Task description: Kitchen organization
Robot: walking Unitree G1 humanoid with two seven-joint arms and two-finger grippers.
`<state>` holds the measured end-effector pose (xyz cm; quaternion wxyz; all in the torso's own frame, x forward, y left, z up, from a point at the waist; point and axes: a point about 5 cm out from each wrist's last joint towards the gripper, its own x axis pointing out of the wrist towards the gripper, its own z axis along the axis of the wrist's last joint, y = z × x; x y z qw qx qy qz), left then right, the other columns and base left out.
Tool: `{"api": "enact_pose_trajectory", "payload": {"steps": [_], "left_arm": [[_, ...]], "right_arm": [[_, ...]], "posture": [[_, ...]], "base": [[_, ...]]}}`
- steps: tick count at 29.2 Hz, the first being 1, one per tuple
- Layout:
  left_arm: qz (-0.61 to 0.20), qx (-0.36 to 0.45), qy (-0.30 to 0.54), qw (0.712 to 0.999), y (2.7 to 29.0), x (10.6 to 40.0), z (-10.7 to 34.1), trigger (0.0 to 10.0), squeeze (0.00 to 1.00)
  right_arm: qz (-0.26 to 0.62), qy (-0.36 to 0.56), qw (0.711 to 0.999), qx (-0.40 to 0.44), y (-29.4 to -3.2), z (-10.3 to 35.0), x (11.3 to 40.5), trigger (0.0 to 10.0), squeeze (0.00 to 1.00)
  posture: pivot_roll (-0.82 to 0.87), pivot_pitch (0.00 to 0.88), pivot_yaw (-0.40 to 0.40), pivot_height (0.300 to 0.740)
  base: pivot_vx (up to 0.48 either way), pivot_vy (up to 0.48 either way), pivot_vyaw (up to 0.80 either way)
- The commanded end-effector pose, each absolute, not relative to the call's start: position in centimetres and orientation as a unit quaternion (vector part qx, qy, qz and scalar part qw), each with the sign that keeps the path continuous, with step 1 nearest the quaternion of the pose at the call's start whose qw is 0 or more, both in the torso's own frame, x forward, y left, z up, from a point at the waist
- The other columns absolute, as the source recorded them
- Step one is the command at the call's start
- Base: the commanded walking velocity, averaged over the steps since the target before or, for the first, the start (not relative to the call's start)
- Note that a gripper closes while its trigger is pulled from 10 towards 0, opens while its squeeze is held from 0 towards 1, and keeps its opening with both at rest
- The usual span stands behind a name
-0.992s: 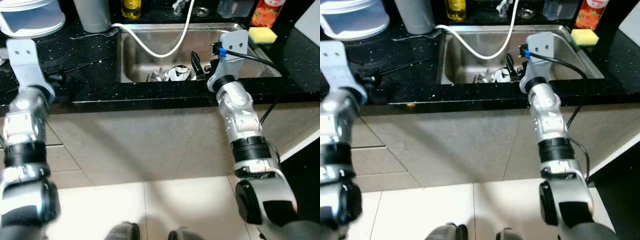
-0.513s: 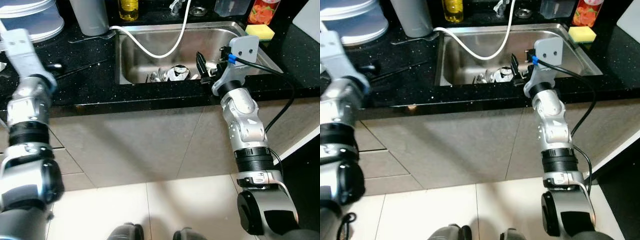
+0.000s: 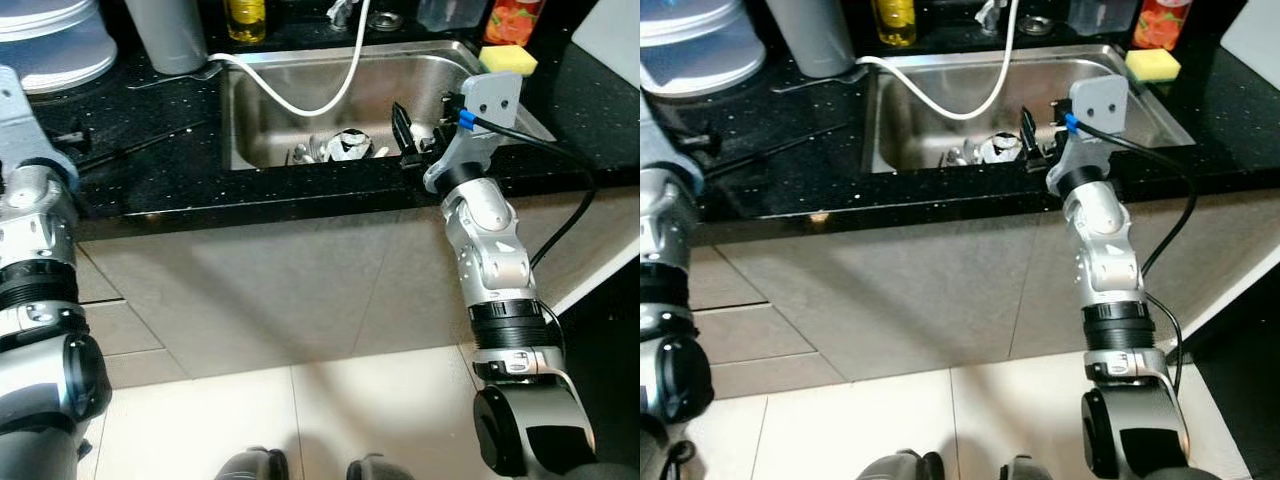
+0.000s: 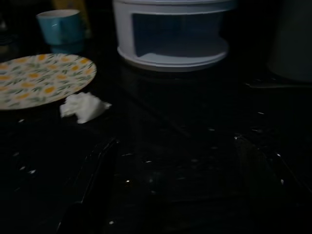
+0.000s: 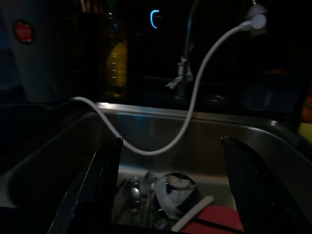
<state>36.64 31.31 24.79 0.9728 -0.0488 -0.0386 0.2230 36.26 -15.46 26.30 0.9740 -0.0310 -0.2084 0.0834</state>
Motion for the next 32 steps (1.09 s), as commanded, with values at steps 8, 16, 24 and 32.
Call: {"api": "enact_pose_trajectory", "payload": {"steps": [8, 16, 24, 32], "left_arm": [[0.218, -0.173, 0.001, 0.960, 32.2, 37.0, 23.3, 10.0, 0.00], [0.133, -0.224, 0.038, 0.965, 30.0, 38.6, 23.2, 10.0, 0.00], [0.021, -0.225, 0.084, 0.971, 25.4, 39.7, 21.6, 10.0, 0.00], [-0.046, -0.208, 0.126, 0.969, 21.4, 39.8, 19.6, 10.0, 0.00]], "right_arm": [[0.083, -0.200, 0.976, -0.030, -15.8, 25.8, 35.2, 10.0, 0.00], [0.067, -0.193, 0.978, -0.036, -16.6, 25.5, 34.3, 10.0, 0.00], [0.063, -0.188, 0.979, -0.036, -16.8, 25.4, 33.9, 10.0, 0.00], [0.063, -0.187, 0.980, -0.037, -16.9, 25.7, 33.9, 10.0, 0.00]], "posture": [[-0.01, 0.164, 0.094, 0.740], [-0.04, 0.192, 0.116, 0.740], [-0.05, 0.199, 0.122, 0.740], [-0.05, 0.186, 0.118, 0.740]], "base": [[0.000, 0.000, 0.00], [0.000, 0.000, 0.00], [0.000, 0.000, 0.00], [0.000, 0.000, 0.00]]}}
